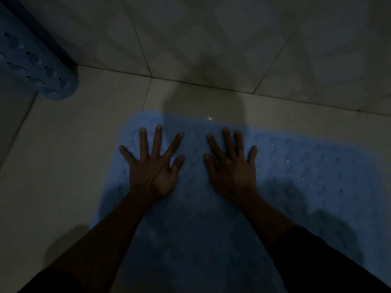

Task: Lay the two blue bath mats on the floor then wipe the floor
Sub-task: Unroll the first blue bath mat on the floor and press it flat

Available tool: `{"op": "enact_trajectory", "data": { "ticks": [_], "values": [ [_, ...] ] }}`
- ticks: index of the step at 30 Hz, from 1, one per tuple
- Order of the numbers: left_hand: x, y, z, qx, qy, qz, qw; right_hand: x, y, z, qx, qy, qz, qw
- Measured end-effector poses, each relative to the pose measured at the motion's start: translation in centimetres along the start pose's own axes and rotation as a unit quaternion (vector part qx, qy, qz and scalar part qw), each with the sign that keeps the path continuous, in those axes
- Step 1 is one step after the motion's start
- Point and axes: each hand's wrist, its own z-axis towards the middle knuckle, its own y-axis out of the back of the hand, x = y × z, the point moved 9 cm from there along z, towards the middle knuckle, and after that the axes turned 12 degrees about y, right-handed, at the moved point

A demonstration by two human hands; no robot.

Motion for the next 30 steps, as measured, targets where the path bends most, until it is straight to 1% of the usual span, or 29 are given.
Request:
{"op": "enact_trajectory", "data": {
  "ticks": [2,5,8,10,13,16,20,25,28,30],
  "values": [
    [0.0,-0.1,0.1,0.016,0.004,-0.005,1.000,-0.4,-0.5,0.1,0.017,-0.011,0.007,1.000],
    [-0.1,-0.1,-0.1,0.042,0.007,-0.017,0.999,-0.1,-0.2,0.3,0.018,-0.003,0.017,1.000],
    [-0.5,-0.4,-1.5,0.063,0.040,-0.036,0.997,0.2,0.2,-1.2,0.017,0.014,0.022,1.000],
    [-1.7,-0.8,-3.7,0.069,0.050,-0.054,0.995,-0.2,0.3,-3.9,0.012,0.019,0.025,0.999],
    [-5.3,-2.0,-9.3,0.068,0.000,-0.035,0.997,-2.4,0.2,-10.6,0.023,-0.009,0.029,0.999],
    [-6.5,-2.5,-13.8,0.068,-0.005,-0.061,0.996,-3.4,0.3,-15.8,0.039,-0.026,0.027,0.999],
    [-3.4,-2.5,-16.0,0.058,0.017,-0.056,0.997,-0.1,0.3,-17.8,0.018,-0.015,0.030,0.999],
    [3.7,-1.6,-15.8,0.045,0.076,-0.051,0.995,7.3,-0.7,-15.6,0.000,0.065,0.014,0.998],
    [5.8,-1.1,-15.5,0.040,0.053,-0.054,0.996,9.8,-1.0,-14.4,-0.036,0.074,0.003,0.997],
    [6.1,-1.0,-15.5,0.019,0.037,-0.049,0.998,10.1,-1.3,-14.2,-0.059,0.074,-0.015,0.995]
  ]
}}
